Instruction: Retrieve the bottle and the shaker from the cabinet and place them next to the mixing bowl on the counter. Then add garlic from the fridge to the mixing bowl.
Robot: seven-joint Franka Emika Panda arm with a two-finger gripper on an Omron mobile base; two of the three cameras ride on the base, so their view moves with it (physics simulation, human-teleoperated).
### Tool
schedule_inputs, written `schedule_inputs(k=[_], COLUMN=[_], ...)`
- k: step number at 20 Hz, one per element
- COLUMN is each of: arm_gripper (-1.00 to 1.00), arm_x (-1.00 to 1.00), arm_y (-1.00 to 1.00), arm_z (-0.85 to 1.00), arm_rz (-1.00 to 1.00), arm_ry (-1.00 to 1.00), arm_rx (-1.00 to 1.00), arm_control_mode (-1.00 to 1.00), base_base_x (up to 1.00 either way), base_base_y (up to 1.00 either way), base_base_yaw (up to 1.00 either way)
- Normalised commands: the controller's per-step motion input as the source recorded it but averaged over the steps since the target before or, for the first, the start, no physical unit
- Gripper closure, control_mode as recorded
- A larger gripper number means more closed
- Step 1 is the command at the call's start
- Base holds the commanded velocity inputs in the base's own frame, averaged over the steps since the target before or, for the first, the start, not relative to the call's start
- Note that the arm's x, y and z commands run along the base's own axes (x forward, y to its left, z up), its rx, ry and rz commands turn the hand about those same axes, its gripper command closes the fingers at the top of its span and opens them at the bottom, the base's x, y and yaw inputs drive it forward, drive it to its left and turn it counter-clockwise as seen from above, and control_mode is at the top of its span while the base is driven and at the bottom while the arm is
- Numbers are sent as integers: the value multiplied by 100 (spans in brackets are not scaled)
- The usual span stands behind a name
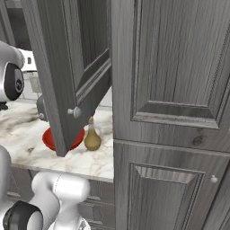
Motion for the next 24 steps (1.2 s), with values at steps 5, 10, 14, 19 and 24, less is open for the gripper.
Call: schedule_inputs(k=[5, 10, 14, 19, 24], arm_gripper=[-100, -100, -100, -100, -100], arm_x=[91, 80, 67, 53, 36], arm_y=[7, 22, 31, 15, 21], arm_z=[0, 0, 0, 0, 0], arm_rz=[3, 10, 13, 2, -1], arm_ry=[0, 6, 2, 0, 0], arm_rx=[0, 0, 0, 0, 0], arm_control_mode=[-100, -100, -100, -100, -100], base_base_x=[0, 0, 0, 0, 0], base_base_y=[0, 0, 0, 0, 0], base_base_yaw=[0, 0, 0, 0, 0])
